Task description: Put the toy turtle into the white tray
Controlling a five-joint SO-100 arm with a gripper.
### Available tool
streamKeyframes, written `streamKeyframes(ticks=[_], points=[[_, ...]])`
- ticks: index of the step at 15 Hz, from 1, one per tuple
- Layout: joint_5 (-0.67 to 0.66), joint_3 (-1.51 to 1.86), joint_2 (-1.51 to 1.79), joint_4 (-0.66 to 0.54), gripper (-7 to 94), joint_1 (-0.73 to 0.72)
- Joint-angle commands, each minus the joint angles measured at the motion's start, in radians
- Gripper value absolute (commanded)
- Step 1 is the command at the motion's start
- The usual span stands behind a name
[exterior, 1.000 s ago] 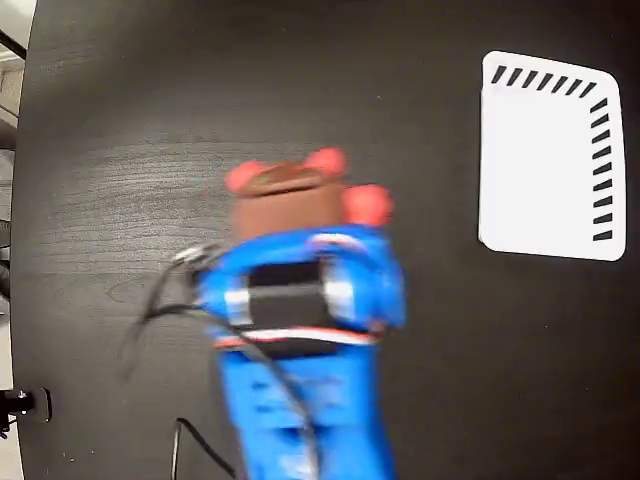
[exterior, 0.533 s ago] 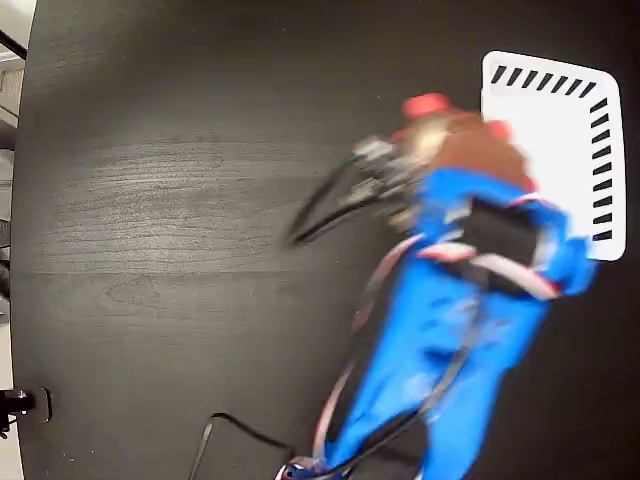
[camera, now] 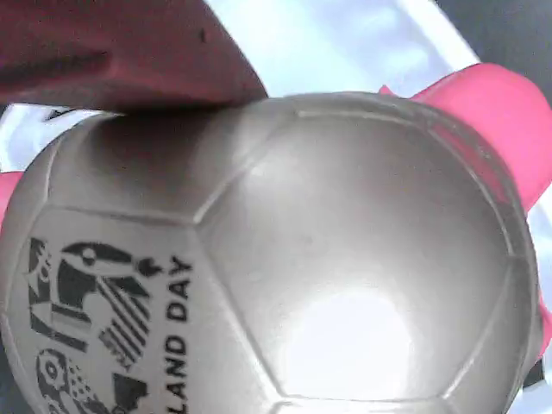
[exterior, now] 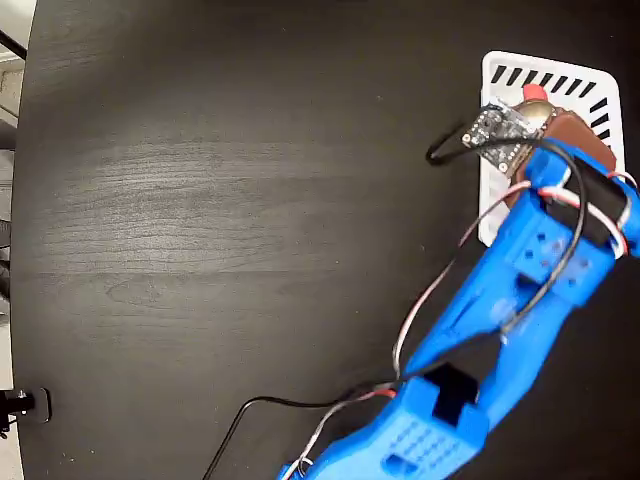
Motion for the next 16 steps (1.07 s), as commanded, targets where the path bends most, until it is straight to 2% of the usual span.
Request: streamKeyframes(ticks=[1, 3, 5, 7, 8, 12, 13, 16], points=[[0.021, -0.092, 0.025, 0.035, 0, 0.035], [0.02, -0.126, -0.031, 0.034, 0, 0.051], [0.018, -0.137, -0.067, 0.009, 4, 0.072], [0.008, -0.143, -0.097, -0.002, 17, 0.091], [0.002, -0.163, -0.115, -0.002, 28, 0.097], [-0.003, -0.175, -0.155, -0.003, 59, 0.106], [-0.002, -0.173, -0.156, -0.003, 61, 0.106], [-0.006, -0.169, -0.156, 0.002, 61, 0.103]])
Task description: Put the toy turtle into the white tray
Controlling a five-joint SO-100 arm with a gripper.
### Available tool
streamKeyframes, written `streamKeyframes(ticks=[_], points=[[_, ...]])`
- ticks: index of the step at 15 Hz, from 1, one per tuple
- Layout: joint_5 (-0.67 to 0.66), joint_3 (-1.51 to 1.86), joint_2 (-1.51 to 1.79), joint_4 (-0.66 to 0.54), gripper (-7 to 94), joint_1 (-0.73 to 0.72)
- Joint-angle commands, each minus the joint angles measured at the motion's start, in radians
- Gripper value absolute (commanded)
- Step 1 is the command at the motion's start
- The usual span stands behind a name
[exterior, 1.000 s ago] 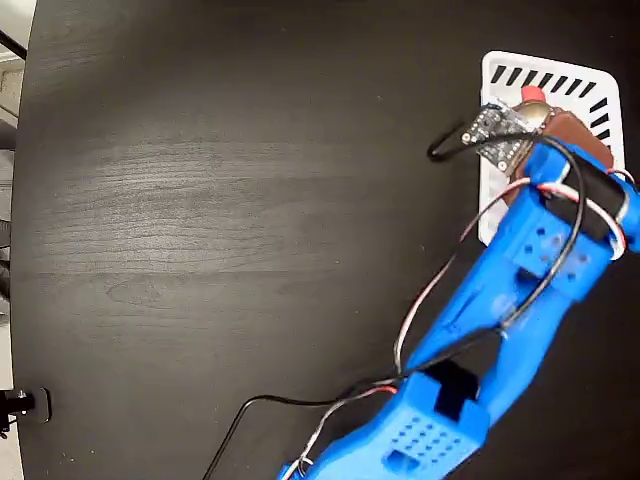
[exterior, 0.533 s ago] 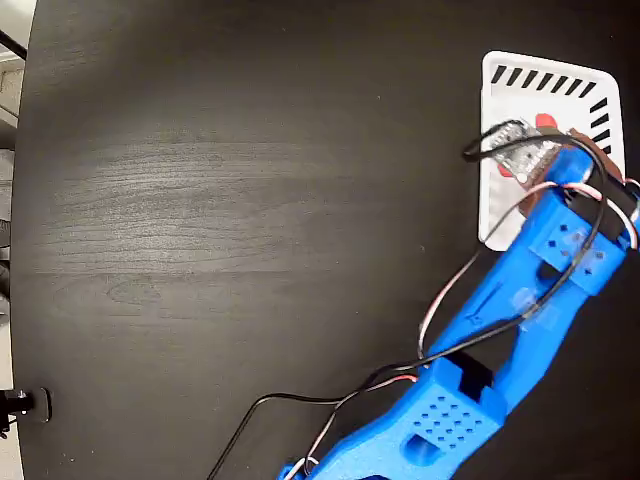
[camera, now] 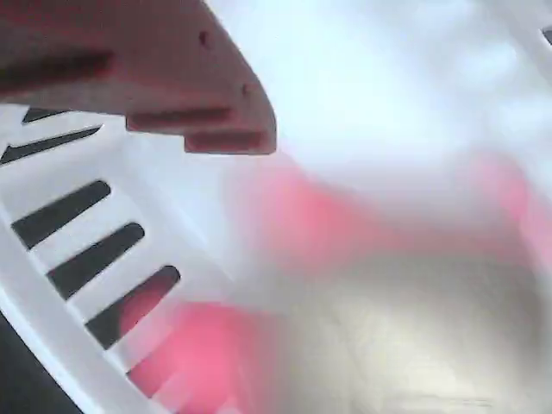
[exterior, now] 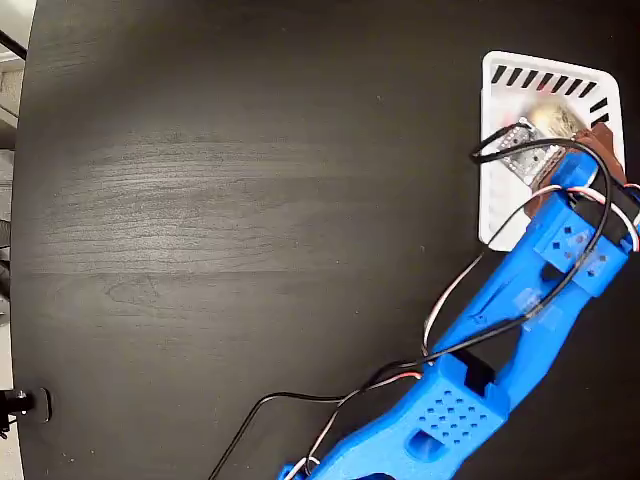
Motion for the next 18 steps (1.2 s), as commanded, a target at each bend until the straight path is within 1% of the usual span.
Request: streamKeyframes(ticks=[1, 3, 5, 7, 9, 10, 14, 18], points=[[-0.006, -0.038, 0.054, 0.014, 61, 0.012], [-0.006, -0.008, 0.097, 0.015, 61, 0.006], [0.003, 0.018, 0.161, 0.02, 55, -0.008], [0.025, 0.054, 0.23, 0.014, 37, -0.029], [0.067, 0.118, 0.304, -0.028, 11, -0.052], [0.095, 0.17, 0.345, -0.069, -1, -0.064], [0.133, 0.405, 0.517, -0.235, -1, -0.183], [0.129, 0.703, 0.81, -0.288, -1, -0.373]])
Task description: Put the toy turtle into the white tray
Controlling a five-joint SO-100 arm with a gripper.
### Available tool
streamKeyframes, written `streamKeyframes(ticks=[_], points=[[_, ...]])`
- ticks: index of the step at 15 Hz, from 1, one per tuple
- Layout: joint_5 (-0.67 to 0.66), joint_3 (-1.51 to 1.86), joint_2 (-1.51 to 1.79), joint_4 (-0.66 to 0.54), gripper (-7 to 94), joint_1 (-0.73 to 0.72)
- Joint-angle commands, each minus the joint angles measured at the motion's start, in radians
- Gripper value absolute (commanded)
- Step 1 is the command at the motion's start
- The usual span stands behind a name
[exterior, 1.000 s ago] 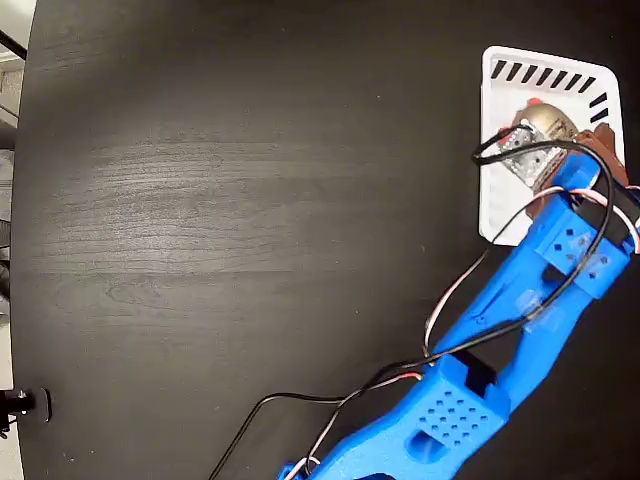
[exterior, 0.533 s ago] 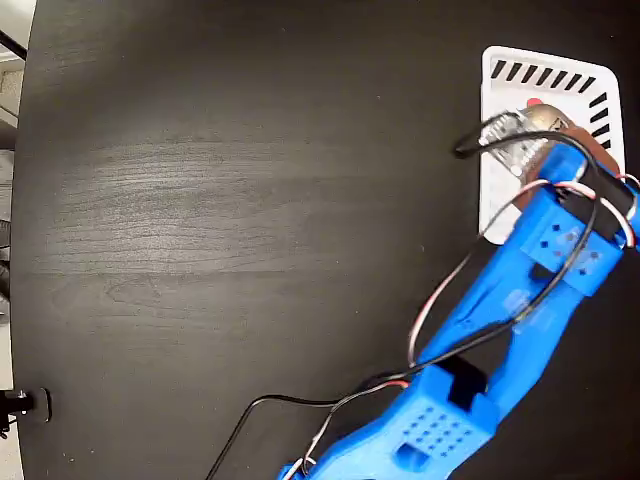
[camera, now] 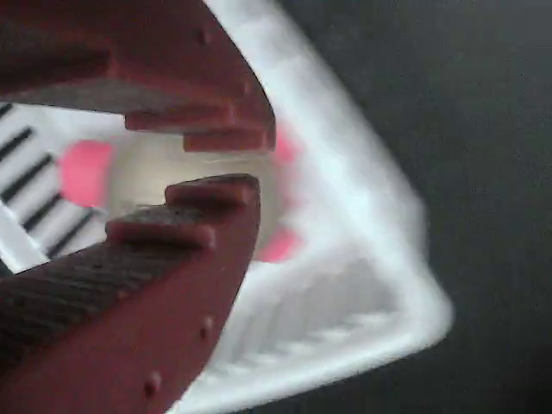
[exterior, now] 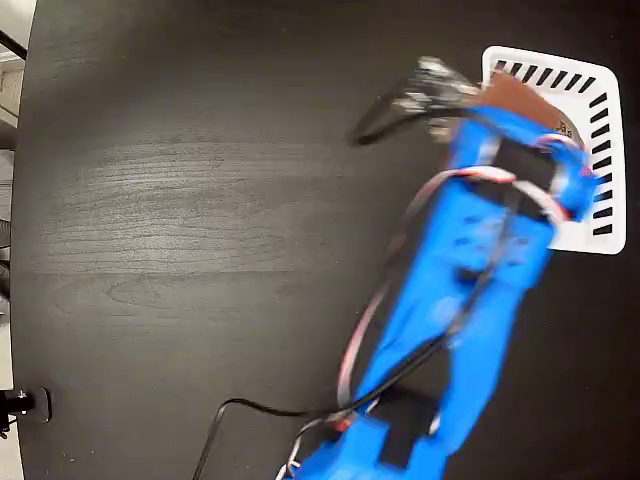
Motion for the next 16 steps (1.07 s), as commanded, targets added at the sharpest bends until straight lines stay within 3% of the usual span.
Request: streamKeyframes(ticks=[1, 7, 13, 16], points=[[0.023, 0.19, 0.342, -0.018, -1, -0.117], [-0.003, 0.825, 0.92, -0.06, -1, -0.344], [-0.072, 1.626, 1.496, -0.344, -1, -0.376], [-0.092, 1.885, 1.736, -0.383, -1, -0.377]])
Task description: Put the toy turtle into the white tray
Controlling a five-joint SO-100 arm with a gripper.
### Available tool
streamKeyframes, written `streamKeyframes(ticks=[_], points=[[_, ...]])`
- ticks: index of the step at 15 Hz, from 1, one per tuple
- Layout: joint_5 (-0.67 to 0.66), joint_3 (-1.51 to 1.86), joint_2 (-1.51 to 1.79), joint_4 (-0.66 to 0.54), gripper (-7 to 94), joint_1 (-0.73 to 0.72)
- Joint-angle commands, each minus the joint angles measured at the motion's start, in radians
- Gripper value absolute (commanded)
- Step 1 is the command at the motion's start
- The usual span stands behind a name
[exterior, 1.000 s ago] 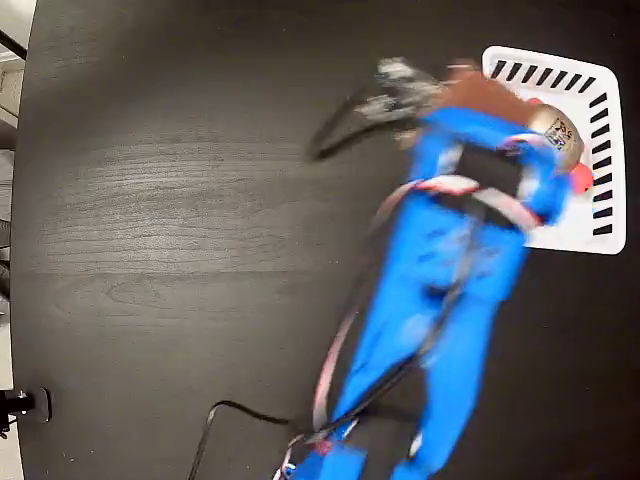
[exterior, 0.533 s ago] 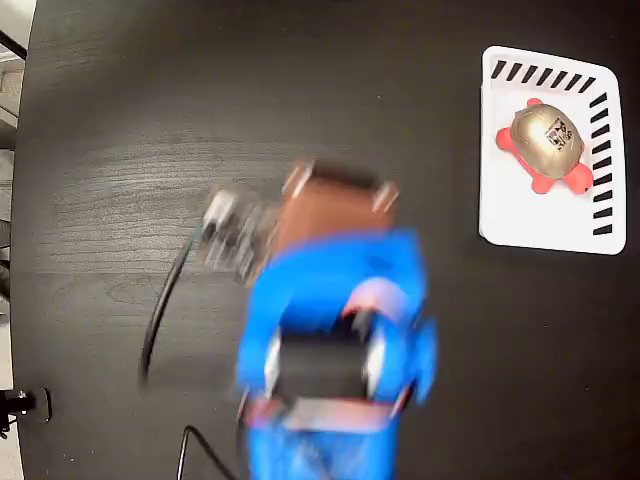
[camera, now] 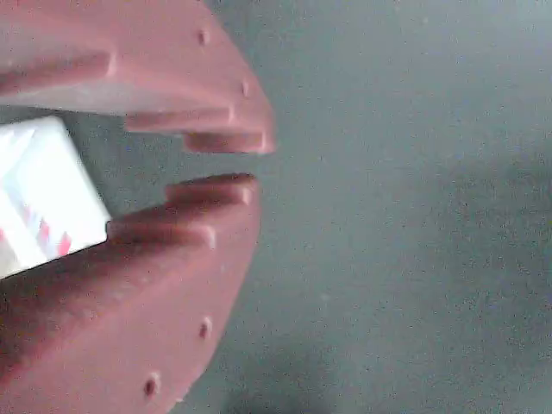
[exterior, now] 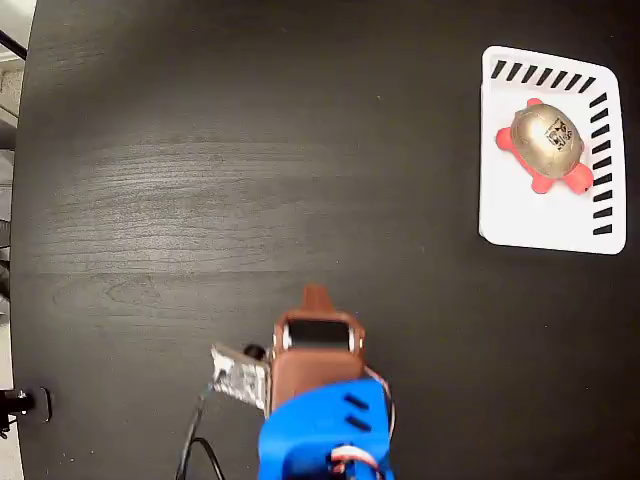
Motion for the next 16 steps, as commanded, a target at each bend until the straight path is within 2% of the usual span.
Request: streamKeyframes(ticks=[1, 5, 10, 16], points=[[-0.005, 0.144, 0.193, -0.018, -1, -0.015], [0.002, 0.314, 0.422, 0.055, -1, -0.026], [0.015, 0.397, 0.634, 0.256, 0, -0.044], [0.005, 0.405, 0.683, 0.27, 0, -0.037]])
